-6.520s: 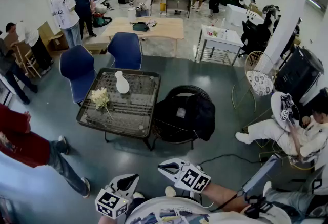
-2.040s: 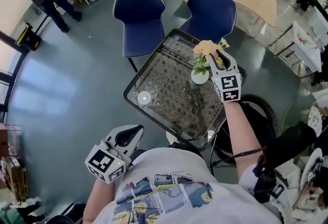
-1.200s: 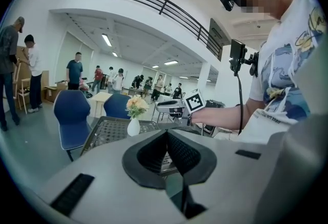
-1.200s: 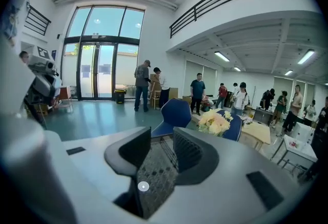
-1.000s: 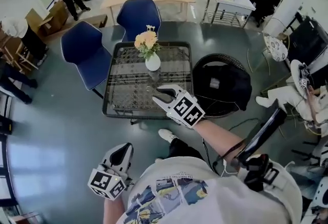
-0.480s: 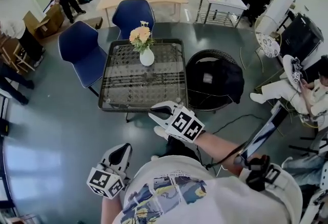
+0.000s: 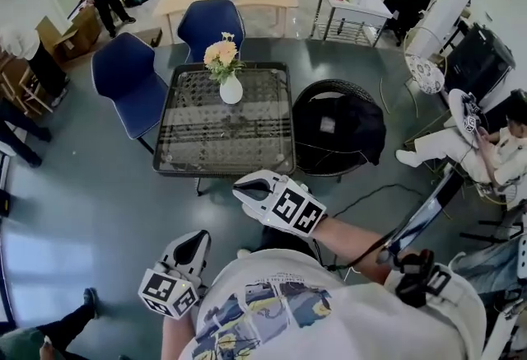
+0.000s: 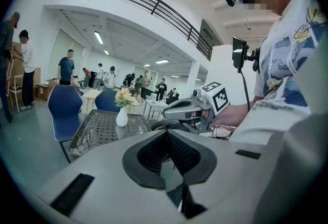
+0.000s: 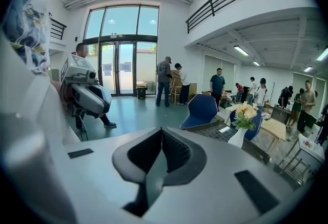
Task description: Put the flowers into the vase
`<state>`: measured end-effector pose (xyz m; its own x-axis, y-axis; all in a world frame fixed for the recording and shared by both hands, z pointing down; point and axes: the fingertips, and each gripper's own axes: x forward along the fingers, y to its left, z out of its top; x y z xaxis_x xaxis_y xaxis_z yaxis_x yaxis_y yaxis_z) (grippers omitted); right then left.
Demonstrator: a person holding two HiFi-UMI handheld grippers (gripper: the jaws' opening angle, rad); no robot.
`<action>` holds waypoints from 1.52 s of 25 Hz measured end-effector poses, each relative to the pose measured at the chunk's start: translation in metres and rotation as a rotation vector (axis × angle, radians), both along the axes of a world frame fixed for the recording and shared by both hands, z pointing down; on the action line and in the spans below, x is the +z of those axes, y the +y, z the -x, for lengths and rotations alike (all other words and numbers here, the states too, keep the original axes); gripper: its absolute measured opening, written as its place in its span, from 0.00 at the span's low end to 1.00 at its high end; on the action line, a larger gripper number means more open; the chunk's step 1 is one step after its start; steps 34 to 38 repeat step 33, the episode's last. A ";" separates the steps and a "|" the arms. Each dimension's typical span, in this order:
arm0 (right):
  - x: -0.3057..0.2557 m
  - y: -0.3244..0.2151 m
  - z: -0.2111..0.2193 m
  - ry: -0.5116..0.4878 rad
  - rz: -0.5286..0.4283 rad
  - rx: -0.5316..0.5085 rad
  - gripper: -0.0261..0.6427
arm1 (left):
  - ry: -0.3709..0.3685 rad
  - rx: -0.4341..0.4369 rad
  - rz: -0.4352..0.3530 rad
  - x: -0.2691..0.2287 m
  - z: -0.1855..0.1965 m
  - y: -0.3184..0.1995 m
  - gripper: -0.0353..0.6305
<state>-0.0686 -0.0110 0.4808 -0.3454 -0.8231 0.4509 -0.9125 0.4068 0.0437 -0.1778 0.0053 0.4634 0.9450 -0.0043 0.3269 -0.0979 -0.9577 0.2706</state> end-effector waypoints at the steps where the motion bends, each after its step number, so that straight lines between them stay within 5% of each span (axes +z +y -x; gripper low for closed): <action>1: 0.000 0.002 0.001 0.001 0.000 -0.002 0.06 | 0.002 -0.001 0.000 0.000 0.000 0.001 0.07; 14: 0.002 0.006 0.008 0.002 0.005 -0.037 0.06 | -0.007 0.004 0.000 0.001 -0.003 0.004 0.07; 38: 0.015 -0.010 -0.043 -0.022 0.027 0.006 0.06 | -0.025 0.043 -0.001 0.003 -0.048 -0.018 0.07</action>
